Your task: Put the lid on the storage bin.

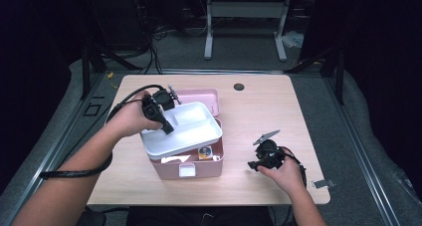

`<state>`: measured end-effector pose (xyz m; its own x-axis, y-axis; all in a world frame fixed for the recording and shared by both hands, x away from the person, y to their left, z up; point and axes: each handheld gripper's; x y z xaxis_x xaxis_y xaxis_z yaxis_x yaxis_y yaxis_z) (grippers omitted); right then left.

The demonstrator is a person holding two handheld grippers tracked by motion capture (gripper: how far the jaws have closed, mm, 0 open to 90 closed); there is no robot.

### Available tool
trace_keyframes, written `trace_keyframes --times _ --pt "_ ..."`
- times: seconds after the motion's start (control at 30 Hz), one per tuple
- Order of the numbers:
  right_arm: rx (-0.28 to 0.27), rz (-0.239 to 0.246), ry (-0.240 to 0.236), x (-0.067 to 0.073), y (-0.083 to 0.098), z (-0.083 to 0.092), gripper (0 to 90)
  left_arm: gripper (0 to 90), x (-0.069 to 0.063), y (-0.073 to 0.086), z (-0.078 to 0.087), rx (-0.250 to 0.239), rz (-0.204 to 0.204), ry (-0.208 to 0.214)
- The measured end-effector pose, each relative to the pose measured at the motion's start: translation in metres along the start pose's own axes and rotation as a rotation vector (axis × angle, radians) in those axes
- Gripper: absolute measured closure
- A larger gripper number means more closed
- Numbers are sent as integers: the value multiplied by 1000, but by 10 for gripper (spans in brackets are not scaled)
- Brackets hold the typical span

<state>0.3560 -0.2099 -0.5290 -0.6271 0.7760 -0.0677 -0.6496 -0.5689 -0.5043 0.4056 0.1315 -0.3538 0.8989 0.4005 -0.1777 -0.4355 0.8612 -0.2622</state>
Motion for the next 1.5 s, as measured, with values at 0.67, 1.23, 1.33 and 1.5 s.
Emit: trace_keyframes --times 0.67,1.23,1.33,1.5 --pt "13 -14 -11 -1 6 -3 483 894 -7 -18 -38 125 -246 -3" --pt "19 -13 -15 -1 6 -4 484 884 4 -19 -53 214 -379 -7" --pt "26 -11 -9 -1 6 -5 484 892 5 -17 -59 220 -379 11" --pt "26 -12 -24 0 6 -5 484 894 10 -15 -67 207 -365 34"
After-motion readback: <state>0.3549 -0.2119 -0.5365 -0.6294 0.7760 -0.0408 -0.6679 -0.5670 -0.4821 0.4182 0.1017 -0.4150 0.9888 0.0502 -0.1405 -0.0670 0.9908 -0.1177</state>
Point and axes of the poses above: each handheld gripper's, and its own axes: z roughly backward along the jaws, y roughly out of its underside, x roughly to its left, and after that the axes turned 7 degrees about y, right-handed
